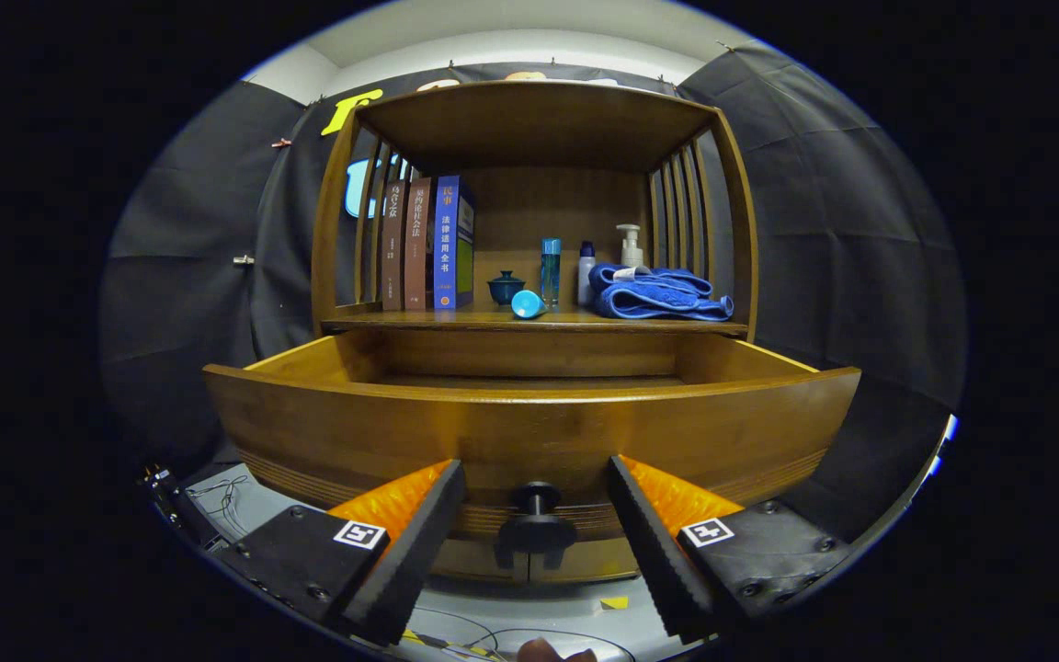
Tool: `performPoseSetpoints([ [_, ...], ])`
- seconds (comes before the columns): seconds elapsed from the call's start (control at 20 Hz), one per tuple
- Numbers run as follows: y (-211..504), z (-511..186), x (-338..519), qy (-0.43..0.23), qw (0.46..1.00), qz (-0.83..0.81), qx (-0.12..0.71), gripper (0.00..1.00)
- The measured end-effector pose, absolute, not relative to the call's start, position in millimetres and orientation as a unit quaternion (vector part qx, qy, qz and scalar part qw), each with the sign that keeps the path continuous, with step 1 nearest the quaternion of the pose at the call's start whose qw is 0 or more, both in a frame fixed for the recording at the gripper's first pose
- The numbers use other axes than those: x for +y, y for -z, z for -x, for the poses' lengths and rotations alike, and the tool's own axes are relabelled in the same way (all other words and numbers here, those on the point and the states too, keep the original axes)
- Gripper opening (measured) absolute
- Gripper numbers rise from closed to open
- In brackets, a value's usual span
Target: Pull open the drawer, take out the items inside it, and place them on the countertop above the cabinet.
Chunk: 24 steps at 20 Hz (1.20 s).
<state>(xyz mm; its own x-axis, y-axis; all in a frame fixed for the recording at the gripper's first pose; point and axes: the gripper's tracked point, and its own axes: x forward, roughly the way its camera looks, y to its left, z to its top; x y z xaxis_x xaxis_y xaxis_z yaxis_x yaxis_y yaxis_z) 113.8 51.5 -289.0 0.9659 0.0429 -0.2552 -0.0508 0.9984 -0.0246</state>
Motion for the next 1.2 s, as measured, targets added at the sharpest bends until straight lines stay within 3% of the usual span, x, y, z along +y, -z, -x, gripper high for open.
performPoseSetpoints([
  [0.65,298,-206,60,-0.017,0.991,0.026,0.128,1.00],
  [1.2,318,-245,68,-0.010,0.988,0.020,0.154,1.00],
])
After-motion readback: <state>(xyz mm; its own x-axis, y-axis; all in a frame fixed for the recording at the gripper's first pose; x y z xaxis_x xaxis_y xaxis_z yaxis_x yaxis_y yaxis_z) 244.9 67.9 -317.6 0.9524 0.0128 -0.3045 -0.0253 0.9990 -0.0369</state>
